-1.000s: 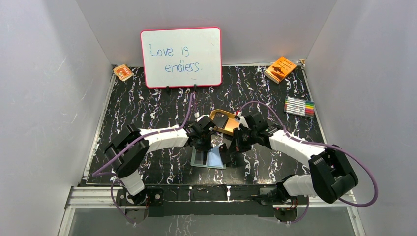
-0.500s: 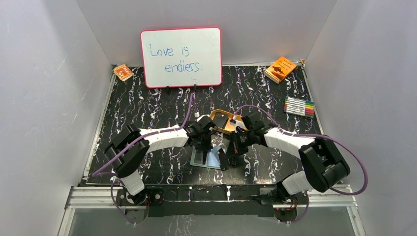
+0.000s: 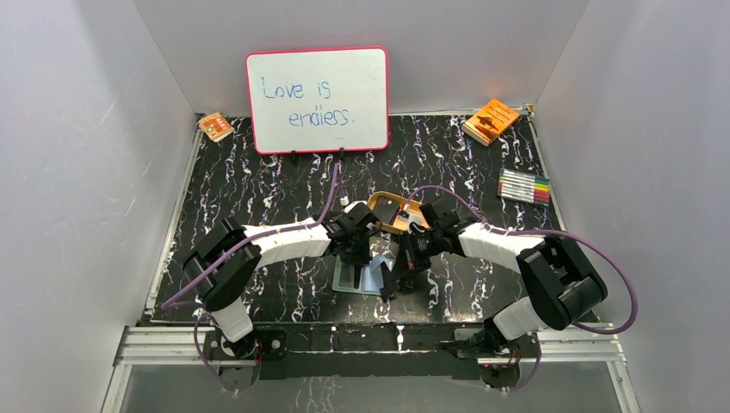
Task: Put the credit cards into the card holder
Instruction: Turn over the card slot in the card holder.
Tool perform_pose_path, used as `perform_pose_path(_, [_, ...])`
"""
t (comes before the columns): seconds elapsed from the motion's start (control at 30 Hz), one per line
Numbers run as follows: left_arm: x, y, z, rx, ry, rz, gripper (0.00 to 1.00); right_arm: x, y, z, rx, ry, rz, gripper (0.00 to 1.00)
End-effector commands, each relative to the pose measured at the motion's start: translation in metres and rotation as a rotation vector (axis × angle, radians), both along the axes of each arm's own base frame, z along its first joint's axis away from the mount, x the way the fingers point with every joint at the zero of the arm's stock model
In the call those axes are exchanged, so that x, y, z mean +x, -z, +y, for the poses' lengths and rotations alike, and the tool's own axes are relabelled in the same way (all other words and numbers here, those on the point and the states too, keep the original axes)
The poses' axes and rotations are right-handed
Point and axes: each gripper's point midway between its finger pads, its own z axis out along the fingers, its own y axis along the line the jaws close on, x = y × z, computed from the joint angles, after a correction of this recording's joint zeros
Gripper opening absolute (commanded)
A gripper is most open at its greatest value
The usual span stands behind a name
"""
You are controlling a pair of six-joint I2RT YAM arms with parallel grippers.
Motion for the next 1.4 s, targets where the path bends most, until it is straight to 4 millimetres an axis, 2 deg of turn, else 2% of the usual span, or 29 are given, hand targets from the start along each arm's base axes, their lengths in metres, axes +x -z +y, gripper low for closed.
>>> perform_pose_path(0.0, [-0.008, -0.004, 0.023, 0.097, 0.007, 0.007, 0.18, 0.004, -0.008, 0.011, 0.047, -0.014, -0.016, 0.0])
perform_pose_path(0.47, [-0.004, -0.032, 0.021, 0.054, 0.004, -0.042, 0.51, 0.005, -0.006, 0.019, 0.044, -0.017, -0.008, 0.0])
perform_pose_path(0.6, [-0.004, -0.037, 0.021, 0.041, 0.005, -0.05, 0.57, 0.004, -0.005, 0.024, 0.043, -0.022, -0.006, 0.0])
perform_pose_path(0.8, [-0.003, -0.051, 0.02, 0.015, 0.001, -0.07, 0.62, 0.004, -0.008, 0.031, 0.042, -0.026, -0.01, 0.0])
perform_pose_path(1.03, [-0.001, -0.082, 0.031, -0.02, -0.051, -0.142, 0.67, 0.006, -0.019, 0.043, 0.05, -0.028, -0.04, 0.0])
perform_pose_path(1.13, [-0.005, -0.085, 0.042, -0.021, -0.081, -0.152, 0.68, 0.004, -0.018, 0.048, 0.049, -0.038, -0.039, 0.0])
perform_pose_path(1.37, [-0.02, -0.074, 0.066, 0.0, -0.135, -0.134, 0.68, -0.002, -0.013, 0.062, 0.041, -0.066, -0.031, 0.0])
